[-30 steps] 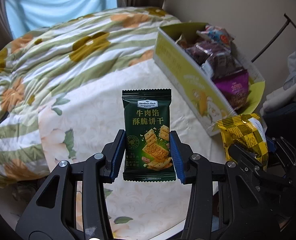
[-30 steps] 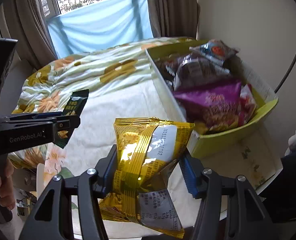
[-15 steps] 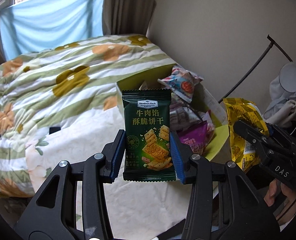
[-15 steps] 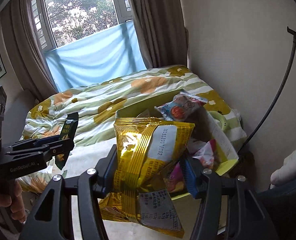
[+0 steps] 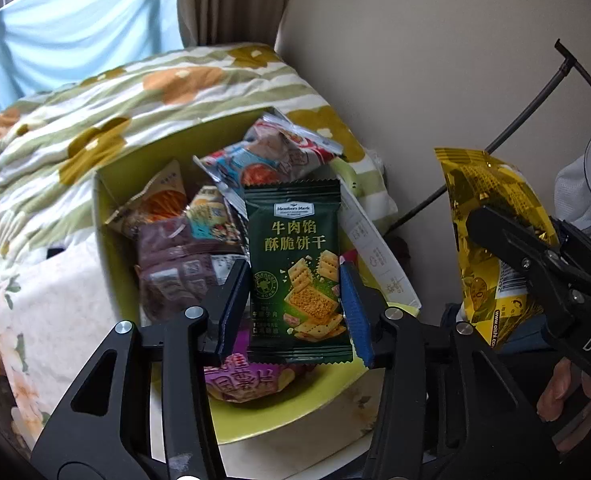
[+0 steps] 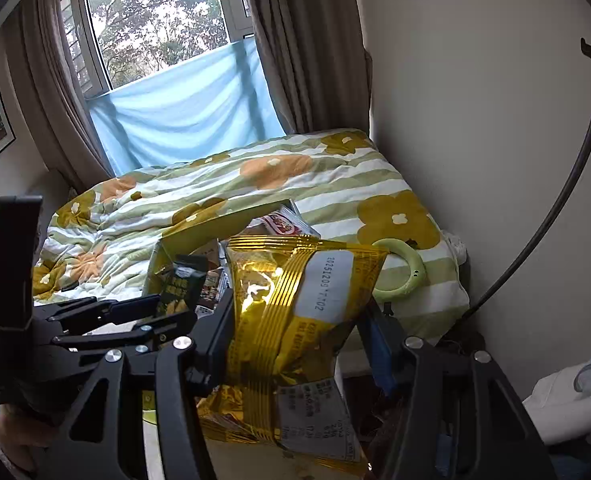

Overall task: Organize snacks
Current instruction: 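Drop the green packet into the box with the left tool while the right tool drops the gold bag in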

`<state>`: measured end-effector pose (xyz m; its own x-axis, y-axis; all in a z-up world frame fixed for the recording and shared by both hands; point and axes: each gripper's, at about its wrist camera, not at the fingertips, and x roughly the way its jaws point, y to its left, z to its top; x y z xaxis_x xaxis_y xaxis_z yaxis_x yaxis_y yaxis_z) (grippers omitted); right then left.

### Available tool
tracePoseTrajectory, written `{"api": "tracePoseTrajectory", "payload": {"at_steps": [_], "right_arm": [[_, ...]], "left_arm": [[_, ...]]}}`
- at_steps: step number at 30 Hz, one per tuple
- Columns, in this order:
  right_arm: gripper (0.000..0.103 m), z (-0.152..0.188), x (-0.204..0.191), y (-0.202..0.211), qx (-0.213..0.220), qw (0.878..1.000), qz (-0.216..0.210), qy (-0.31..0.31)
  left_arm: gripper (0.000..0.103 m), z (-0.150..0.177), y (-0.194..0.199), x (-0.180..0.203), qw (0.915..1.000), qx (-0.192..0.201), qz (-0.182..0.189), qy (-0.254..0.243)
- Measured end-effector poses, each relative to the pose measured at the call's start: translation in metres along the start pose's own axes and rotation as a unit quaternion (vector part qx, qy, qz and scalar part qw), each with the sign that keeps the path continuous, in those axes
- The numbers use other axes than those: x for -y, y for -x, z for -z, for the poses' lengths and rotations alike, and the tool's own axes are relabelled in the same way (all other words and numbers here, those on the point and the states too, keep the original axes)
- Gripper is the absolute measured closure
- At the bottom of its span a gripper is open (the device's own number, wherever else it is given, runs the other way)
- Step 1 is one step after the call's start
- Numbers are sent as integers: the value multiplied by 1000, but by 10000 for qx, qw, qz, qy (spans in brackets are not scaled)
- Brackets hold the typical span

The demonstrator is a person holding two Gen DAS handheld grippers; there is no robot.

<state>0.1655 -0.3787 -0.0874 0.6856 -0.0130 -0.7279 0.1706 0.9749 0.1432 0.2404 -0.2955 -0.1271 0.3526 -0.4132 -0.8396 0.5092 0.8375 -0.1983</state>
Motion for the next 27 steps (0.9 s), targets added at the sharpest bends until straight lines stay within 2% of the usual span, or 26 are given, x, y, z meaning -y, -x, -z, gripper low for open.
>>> {"api": "tracePoseTrajectory", "payload": {"at_steps": [1,2,3,4,9,16,21,24,25,27], "right_arm": [[50,0,4,-3,-37,10000,-17,24],[50,0,8,-7,-87,9999,-47,40],[50,0,11,-10,-127,9999,-84,38],[50,1,13,-13,-170,9998,-132,30],[50,2,18,-27,-335,9986,-398,107],[49,-8,-1,-48,-563,9940,-876,324],[49,-11,-17,-72,-738,9910,-912,646],[48,-5,-22,-90,-1026,9872,-975,733],[45,-2,-23,-95,-1134,9859,-979,751],[30,4,-24,-98,-1232,9848,-936,793]], "left_arm": [[39,2,-6,3,10000,-55,-79,12],[27,6,-10,5,9998,-91,-169,31],[5,9,-13,6,9996,-87,-245,73],[0,12,-12,4,9995,-55,-283,121],[0,24,0,-17,9979,42,-570,318],[0,44,23,-45,9925,216,-942,753],[0,52,34,-58,9878,239,-1205,960],[0,59,40,-65,9849,265,-1362,1036],[0,63,43,-67,9840,267,-1403,1066],[0,71,47,-71,9827,270,-1451,1122]]}}
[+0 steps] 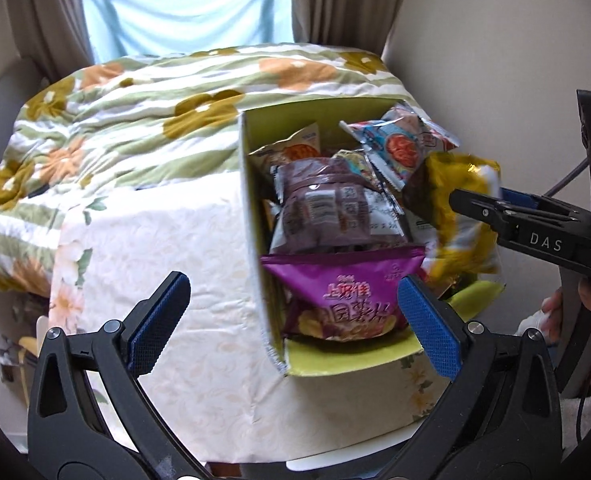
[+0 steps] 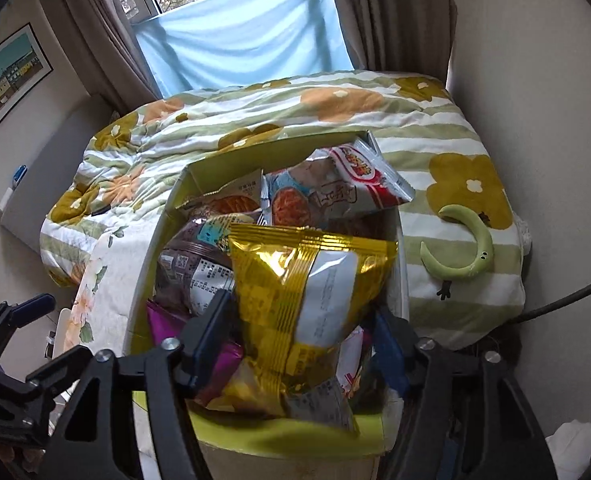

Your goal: Organize snacks

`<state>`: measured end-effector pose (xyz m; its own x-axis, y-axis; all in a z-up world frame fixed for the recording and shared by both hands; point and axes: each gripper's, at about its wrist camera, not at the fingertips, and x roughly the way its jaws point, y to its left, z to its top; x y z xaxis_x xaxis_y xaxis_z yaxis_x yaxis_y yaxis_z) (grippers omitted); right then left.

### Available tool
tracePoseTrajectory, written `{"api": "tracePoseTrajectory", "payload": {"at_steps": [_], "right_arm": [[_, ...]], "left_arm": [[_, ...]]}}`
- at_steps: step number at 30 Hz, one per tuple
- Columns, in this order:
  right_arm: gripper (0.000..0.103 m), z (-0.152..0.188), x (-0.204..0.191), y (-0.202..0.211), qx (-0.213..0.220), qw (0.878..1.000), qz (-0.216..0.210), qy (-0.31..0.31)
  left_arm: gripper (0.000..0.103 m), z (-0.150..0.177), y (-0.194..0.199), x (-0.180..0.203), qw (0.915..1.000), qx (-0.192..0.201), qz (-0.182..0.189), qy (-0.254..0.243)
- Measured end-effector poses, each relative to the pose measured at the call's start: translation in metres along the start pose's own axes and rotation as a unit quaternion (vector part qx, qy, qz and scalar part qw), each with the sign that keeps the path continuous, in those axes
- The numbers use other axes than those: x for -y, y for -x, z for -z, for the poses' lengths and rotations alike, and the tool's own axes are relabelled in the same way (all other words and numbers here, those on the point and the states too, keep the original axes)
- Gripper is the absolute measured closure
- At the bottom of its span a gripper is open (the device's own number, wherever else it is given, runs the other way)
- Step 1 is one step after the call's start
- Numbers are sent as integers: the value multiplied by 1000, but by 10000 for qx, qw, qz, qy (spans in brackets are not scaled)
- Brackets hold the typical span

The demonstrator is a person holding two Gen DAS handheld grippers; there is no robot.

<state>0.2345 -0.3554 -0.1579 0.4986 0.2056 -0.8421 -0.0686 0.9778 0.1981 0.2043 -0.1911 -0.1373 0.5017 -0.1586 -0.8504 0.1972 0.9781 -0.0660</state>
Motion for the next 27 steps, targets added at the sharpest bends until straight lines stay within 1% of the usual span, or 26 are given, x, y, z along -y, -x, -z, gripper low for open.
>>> {"api": "tracePoseTrajectory", "payload": {"at_steps": [1,2,7,10,13,16,20,24,27], "right_arm": [[14,4,-1,2,36,10000,53,-11],[1,9,-2,6,112,9999,102,-50],[0,34,-16,26,300,9989,373,-8],[0,48,-30,42,463,9983,365,-28],[0,57,-49,66,683,9970,366,8],[0,64,-71,95,911,9949,427,84],[0,76,-106,143,1427,9882,531,182],[0,95,-137,179,1844,9810,572,191],[0,108,-157,196,2038,9761,697,275]], "left_arm": [[0,2,1,-3,10000,-6,-19,18],[0,6,3,-6,10000,-11,-45,35],[0,26,17,-22,9998,78,-167,77],[0,37,34,-31,9995,221,-218,63],[0,44,60,-39,9987,435,-275,44],[0,50,96,-50,9970,690,-331,62],[0,63,152,-65,9903,1259,-586,54],[0,82,198,-81,9832,1653,-773,80],[0,97,224,-92,9776,1905,-887,150]]}}
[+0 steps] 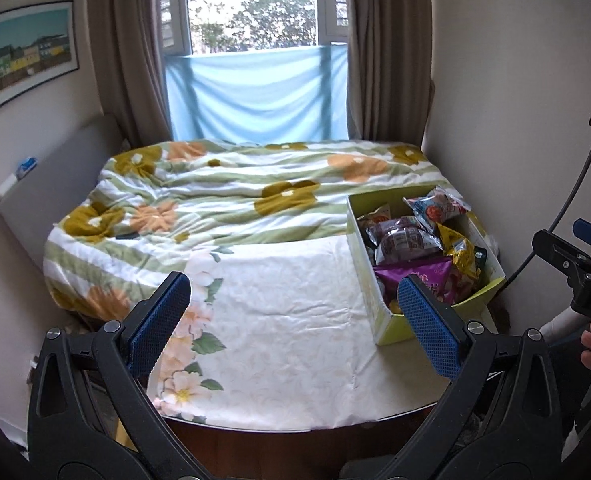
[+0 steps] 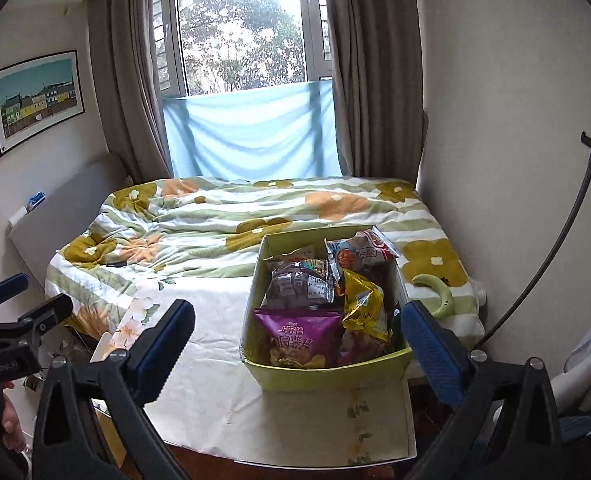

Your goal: Organize snacks

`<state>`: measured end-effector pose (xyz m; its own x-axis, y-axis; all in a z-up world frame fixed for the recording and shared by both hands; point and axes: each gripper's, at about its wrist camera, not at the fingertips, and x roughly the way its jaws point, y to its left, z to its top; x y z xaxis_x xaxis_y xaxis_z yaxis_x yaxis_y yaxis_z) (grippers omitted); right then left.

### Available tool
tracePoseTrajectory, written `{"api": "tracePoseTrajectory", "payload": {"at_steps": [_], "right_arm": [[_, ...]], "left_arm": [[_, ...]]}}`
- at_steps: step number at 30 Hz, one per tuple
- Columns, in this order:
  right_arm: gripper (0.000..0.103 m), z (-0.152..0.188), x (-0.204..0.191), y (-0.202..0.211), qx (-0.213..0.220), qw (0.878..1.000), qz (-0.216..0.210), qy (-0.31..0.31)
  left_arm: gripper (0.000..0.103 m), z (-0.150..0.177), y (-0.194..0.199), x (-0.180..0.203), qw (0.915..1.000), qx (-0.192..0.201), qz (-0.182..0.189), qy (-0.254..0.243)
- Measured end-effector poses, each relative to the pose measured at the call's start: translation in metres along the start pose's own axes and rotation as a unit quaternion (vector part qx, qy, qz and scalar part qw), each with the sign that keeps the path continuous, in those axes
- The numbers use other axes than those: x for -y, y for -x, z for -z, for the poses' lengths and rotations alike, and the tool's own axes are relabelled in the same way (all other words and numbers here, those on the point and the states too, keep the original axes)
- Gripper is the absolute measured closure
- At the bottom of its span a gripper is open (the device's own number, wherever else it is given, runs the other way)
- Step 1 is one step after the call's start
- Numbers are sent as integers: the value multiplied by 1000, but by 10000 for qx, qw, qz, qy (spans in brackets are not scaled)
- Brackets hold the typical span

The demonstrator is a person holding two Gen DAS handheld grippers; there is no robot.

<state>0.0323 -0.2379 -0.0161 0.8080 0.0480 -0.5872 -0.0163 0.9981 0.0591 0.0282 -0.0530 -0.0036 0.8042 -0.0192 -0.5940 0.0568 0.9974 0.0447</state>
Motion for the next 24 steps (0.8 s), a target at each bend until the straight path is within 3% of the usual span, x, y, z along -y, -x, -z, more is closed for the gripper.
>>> {"api": "tracePoseTrajectory", "payload": {"at_steps": [9,24], "right_arm": [[0,14,-30,28,127,9998,37,115],[0,24,-37,34,101,9999,98,94]], "left_arm": [[0,16,43,-20,9992,368,-110,58],[0,21,48,-20,9991,414,-35,83]]}}
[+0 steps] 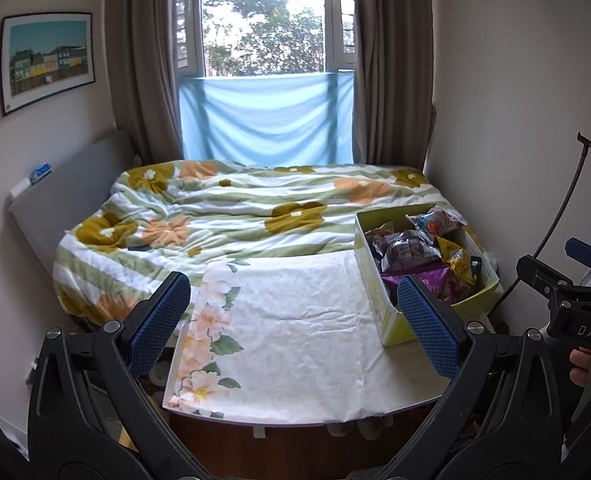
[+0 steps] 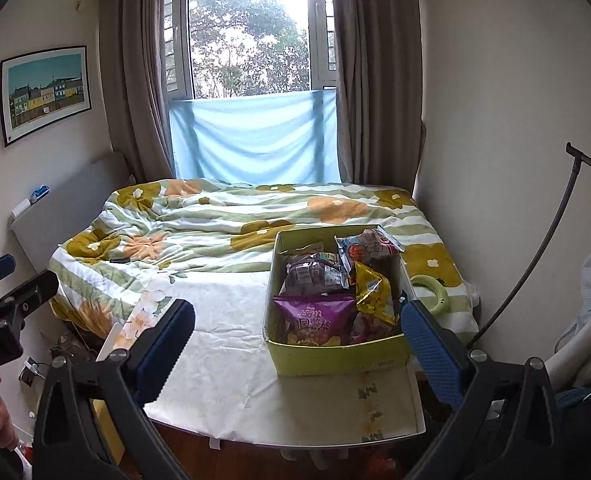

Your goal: Organize snacks

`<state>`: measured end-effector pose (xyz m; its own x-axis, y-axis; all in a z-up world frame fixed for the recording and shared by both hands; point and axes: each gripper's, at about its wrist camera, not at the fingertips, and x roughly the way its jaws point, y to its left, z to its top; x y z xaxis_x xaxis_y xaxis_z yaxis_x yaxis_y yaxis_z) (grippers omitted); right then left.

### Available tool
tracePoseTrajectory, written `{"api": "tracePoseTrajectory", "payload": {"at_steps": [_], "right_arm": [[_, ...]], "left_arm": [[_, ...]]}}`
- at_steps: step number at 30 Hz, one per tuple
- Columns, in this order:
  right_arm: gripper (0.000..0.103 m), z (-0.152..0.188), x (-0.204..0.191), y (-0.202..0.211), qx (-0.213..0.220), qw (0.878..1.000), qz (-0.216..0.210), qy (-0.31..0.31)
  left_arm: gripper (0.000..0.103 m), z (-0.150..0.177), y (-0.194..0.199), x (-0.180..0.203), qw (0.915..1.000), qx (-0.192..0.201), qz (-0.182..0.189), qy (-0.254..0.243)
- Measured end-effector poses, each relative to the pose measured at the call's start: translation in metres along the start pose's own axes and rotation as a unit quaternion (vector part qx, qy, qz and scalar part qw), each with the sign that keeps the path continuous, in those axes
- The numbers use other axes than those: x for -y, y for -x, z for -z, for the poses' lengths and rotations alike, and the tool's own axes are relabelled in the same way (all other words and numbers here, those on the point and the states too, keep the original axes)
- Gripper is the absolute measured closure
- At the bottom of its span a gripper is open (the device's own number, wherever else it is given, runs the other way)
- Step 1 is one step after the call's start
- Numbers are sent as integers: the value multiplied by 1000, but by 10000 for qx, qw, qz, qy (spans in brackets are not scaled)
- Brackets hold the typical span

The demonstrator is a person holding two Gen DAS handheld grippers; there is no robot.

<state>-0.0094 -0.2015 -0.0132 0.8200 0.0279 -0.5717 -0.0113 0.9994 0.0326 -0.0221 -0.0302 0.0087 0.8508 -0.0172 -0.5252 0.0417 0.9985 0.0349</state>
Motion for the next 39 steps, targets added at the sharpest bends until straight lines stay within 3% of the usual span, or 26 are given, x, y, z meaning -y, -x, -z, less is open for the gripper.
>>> {"api": "tracePoseTrajectory", "payload": {"at_steps": [39], "right_arm": [[0,-1,2,-11,-99,9999,87,-24]], "left_arm": [[0,-1,-24,1,9998,-139,161,-18]]}}
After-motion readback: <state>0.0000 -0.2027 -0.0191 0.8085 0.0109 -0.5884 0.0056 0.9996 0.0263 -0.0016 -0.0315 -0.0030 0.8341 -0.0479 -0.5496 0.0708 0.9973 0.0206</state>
